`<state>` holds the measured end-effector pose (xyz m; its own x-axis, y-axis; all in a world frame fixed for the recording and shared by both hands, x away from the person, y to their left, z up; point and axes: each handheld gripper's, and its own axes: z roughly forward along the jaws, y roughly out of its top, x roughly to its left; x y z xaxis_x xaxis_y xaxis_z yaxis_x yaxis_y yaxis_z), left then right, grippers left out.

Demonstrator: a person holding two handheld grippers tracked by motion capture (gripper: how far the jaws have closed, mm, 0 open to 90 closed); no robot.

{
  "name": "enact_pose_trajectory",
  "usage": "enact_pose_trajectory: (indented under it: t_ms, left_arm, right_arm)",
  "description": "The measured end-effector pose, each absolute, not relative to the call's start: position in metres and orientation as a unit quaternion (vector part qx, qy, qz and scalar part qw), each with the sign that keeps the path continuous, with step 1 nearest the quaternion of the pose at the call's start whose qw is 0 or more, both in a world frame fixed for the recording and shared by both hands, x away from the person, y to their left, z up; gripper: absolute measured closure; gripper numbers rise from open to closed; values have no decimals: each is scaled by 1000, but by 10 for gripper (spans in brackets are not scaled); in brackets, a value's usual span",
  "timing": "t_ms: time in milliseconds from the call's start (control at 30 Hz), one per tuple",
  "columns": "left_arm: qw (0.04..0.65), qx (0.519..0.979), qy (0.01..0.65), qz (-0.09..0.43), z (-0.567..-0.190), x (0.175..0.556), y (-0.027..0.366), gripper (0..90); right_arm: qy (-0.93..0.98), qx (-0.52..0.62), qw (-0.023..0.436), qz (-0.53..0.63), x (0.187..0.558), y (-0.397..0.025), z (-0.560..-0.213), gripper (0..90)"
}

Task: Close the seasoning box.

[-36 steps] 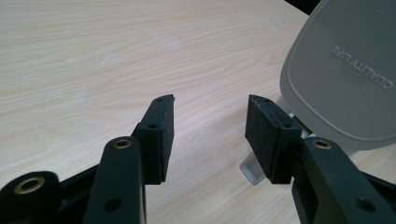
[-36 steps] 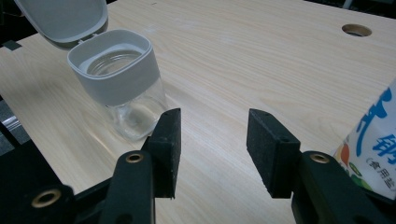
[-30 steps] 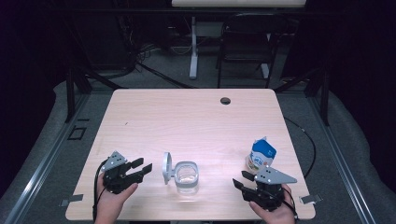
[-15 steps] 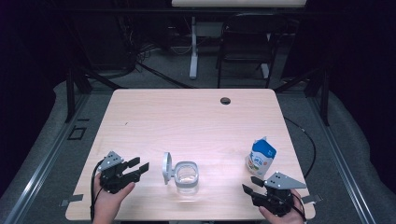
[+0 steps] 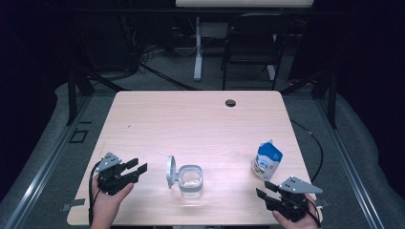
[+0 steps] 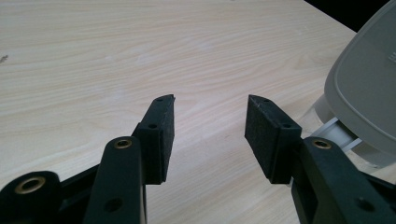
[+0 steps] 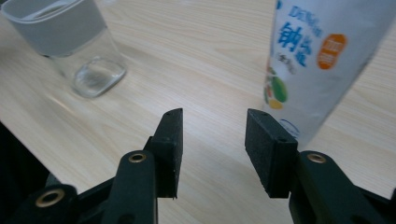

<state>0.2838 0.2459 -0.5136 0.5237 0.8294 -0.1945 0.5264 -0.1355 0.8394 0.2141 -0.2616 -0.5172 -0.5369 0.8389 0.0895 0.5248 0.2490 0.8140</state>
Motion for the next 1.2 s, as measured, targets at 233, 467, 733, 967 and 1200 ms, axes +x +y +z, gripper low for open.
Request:
enact_pose_trajectory:
  t_ms: [233, 467, 733, 967, 1200]
  left_arm:
    - [471, 732, 464, 165, -514, 283, 250, 529]
    - [470, 731, 466, 166, -515, 281, 251, 529]
    - [466, 731, 469, 167, -516, 280, 254, 529]
    - [464, 732, 471, 167, -517, 279, 255, 529]
    - [465, 728, 474, 167, -517, 279, 258, 529]
  right_arm:
    - [754, 472, 194, 414, 218, -280, -520, 572]
    - [745, 485, 205, 408, 223, -284, -526, 516]
    - [744, 495, 233, 383, 240, -281, -541, 441]
    - [735, 503, 240, 385, 253, -271, -545, 406]
    - [727, 511, 261, 376, 263, -265, -549, 386]
